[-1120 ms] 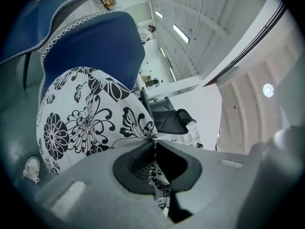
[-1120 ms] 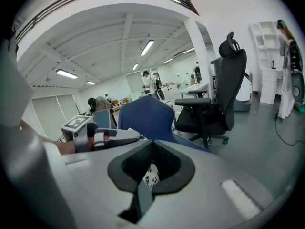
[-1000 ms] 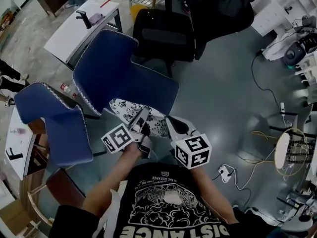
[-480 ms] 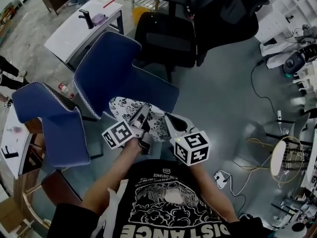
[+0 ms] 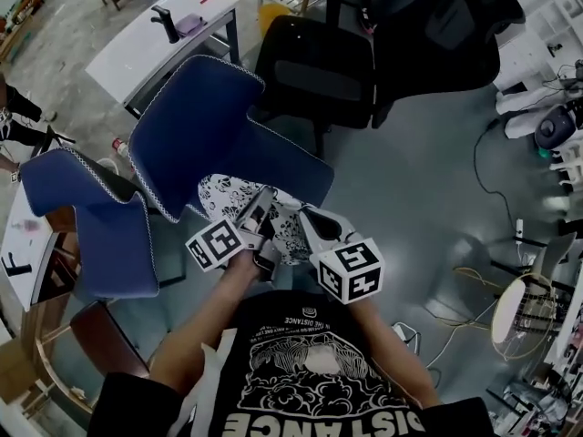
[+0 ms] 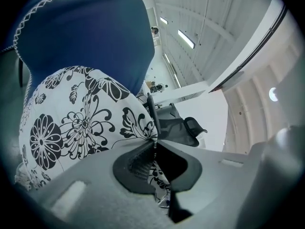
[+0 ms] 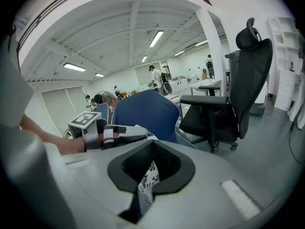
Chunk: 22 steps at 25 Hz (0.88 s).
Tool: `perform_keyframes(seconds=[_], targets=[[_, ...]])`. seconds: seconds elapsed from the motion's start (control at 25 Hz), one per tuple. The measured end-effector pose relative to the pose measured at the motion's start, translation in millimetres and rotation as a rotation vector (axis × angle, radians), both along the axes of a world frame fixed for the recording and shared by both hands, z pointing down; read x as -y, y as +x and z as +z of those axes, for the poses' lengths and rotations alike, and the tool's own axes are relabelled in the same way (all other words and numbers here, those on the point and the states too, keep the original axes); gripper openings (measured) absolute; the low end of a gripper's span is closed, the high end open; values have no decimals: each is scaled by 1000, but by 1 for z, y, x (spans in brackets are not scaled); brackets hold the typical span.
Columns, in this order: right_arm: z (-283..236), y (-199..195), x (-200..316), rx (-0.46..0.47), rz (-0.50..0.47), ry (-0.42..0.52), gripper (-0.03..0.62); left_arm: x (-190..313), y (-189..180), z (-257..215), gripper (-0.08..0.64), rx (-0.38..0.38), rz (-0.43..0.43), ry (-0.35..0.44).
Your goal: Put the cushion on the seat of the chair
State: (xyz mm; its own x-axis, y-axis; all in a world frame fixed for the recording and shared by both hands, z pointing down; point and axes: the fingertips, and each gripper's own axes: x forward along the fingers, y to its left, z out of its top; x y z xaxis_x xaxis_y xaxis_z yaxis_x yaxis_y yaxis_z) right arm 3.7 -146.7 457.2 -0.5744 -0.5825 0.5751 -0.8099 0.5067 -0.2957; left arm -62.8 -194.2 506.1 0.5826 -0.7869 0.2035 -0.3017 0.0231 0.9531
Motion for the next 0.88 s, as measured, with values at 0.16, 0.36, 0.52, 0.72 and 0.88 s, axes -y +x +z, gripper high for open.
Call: perform_keyframes(seconds=[0.16,0.36,0.52,0.72,0.88], targets=[[14,6,21,10,-38,-39,-2,18,2,15,11,9,-31,-34],[29,16,47,20,-69,-66,-2,45,10,35,11,34,-48,-58],[42,21,67,27,-91,-84,-2,66,17,54,12,46,-56,-78],[60,27,92,33,-124,-129,-2,91,24,77,14,61,-72,-118],[75,30,110,42,-146,-160,-2,109,27,97,14,72,-98,-147]])
